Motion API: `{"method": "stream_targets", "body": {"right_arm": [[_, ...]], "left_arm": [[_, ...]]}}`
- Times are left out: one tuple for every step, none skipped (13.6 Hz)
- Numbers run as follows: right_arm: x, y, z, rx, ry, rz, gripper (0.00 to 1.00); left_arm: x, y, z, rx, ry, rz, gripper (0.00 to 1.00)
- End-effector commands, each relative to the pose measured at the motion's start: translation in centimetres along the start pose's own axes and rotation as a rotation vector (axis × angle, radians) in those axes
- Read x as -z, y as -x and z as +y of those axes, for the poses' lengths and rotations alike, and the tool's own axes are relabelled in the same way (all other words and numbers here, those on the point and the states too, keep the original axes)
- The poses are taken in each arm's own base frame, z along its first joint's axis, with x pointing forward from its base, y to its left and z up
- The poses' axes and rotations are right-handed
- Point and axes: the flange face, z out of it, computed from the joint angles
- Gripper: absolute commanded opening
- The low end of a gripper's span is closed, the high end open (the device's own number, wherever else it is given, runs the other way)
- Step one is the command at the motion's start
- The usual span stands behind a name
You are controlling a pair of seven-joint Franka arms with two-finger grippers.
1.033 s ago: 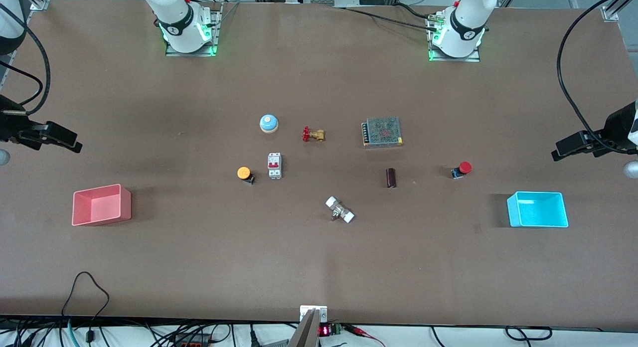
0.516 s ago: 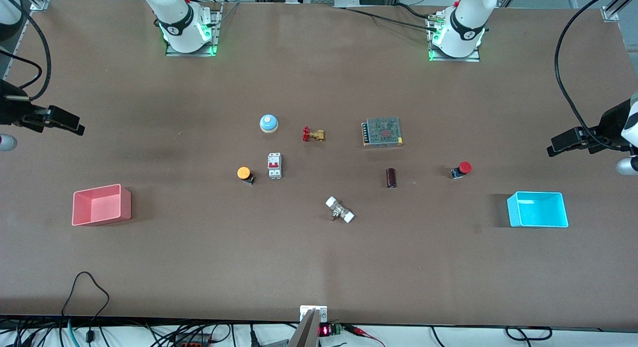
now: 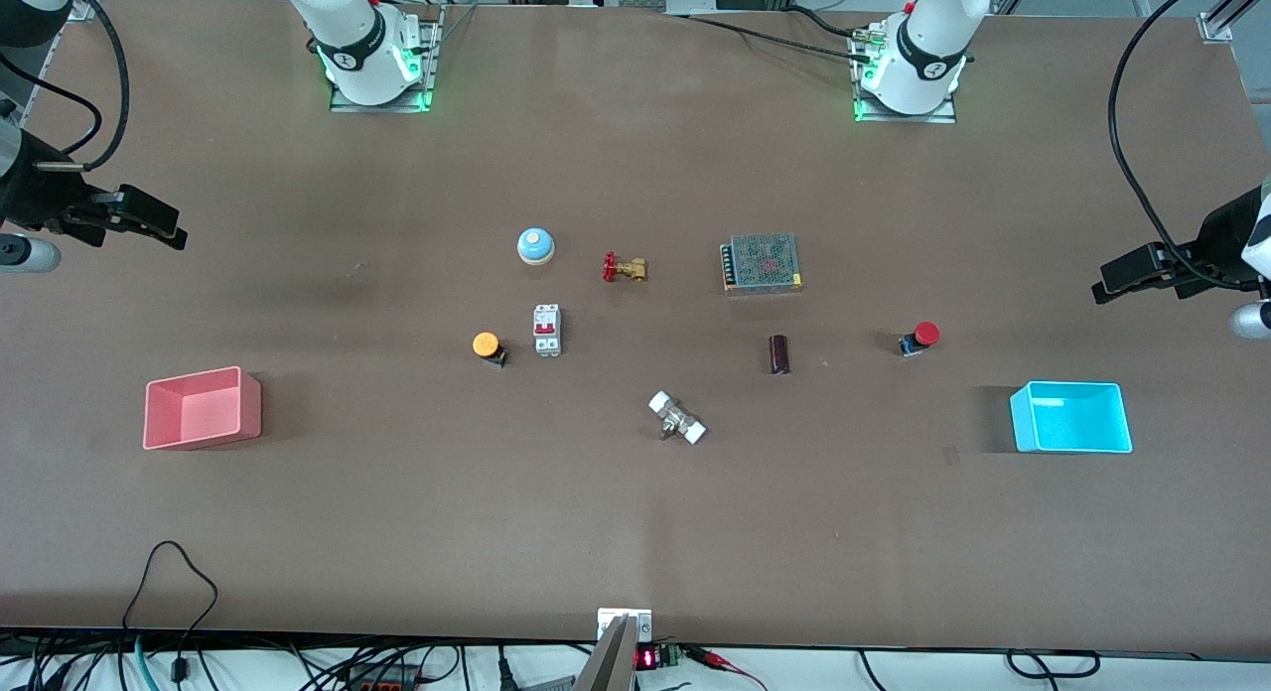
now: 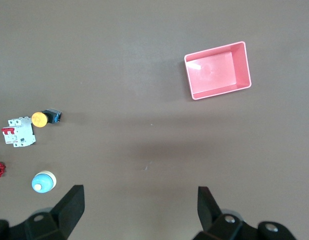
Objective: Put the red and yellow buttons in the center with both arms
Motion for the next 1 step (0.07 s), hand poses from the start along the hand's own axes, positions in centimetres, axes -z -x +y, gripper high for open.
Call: {"method": "stream_targets", "body": {"right_arm": [[0.38,0.38,-0.88,0.008,0.010,0.018,1.00]], "left_arm": [[0.42,0.59,0.08,-0.021,-0.017,-0.007,1.00]]}}
